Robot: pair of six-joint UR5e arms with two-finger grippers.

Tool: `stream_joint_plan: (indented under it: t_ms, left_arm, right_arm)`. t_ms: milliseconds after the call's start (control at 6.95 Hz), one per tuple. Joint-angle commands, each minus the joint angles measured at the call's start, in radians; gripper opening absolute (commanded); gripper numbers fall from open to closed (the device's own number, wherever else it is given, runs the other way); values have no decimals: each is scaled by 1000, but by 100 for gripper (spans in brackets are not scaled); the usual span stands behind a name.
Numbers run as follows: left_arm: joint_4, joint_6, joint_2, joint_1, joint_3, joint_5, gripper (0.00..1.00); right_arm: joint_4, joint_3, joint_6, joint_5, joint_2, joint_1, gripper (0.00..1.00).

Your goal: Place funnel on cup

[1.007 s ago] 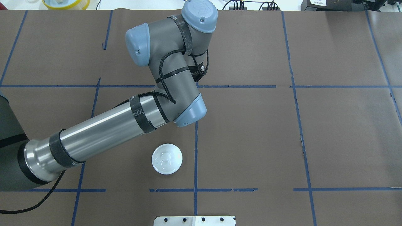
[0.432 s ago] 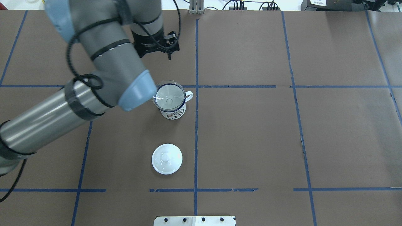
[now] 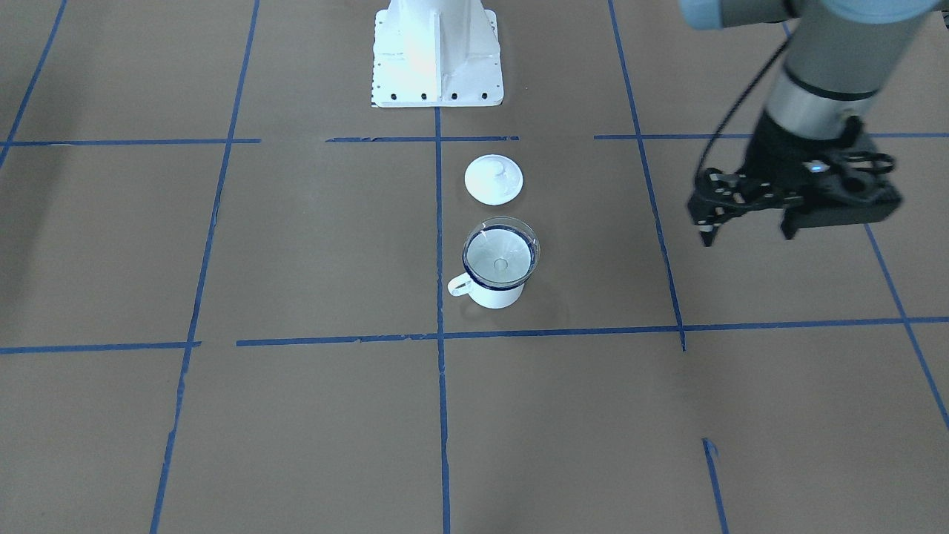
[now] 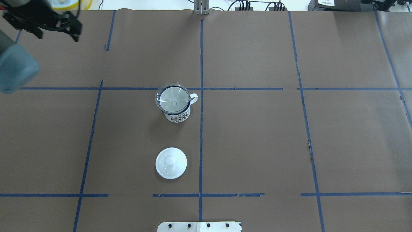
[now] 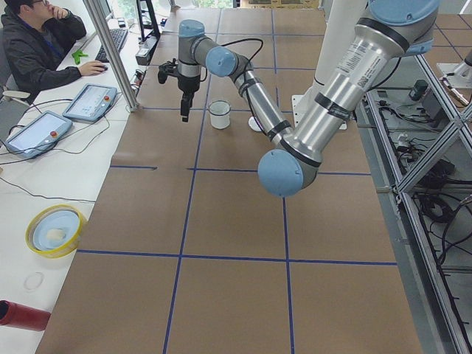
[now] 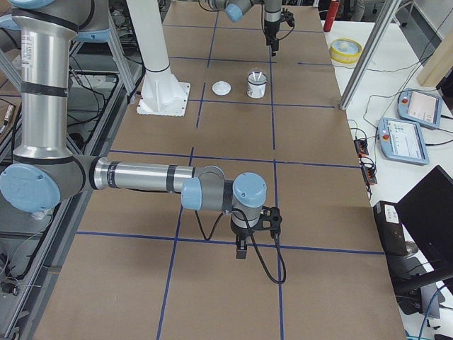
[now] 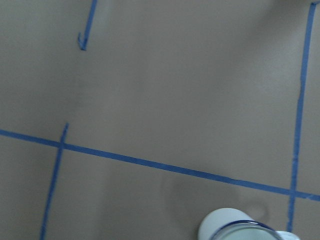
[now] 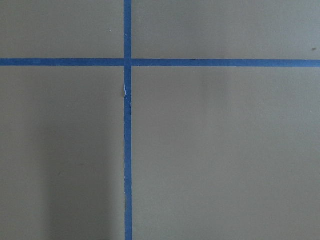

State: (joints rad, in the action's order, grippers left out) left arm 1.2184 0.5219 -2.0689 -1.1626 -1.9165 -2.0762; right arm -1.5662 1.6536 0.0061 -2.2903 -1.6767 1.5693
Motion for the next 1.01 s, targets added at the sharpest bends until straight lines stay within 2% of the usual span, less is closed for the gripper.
stream_joint_plan:
  t_ms: [0, 144, 288, 432, 863]
  left_arm:
    - [106, -625, 264, -328, 101, -89, 100]
    - [198, -698, 382, -461, 199, -214, 100]
    - [220, -695, 468, -474, 249, -237, 100]
    - [231, -698, 483, -483, 319, -240, 100]
    - [327, -698, 562, -483, 326, -261, 100]
  right_arm:
    - [0, 0, 0, 0, 0, 0, 100]
    - [0, 0, 0, 0, 0, 0, 100]
    - [0, 0, 0, 0, 0, 0, 100]
    - [0, 0, 0, 0, 0, 0, 100]
    - [0, 0, 0, 0, 0, 0, 100]
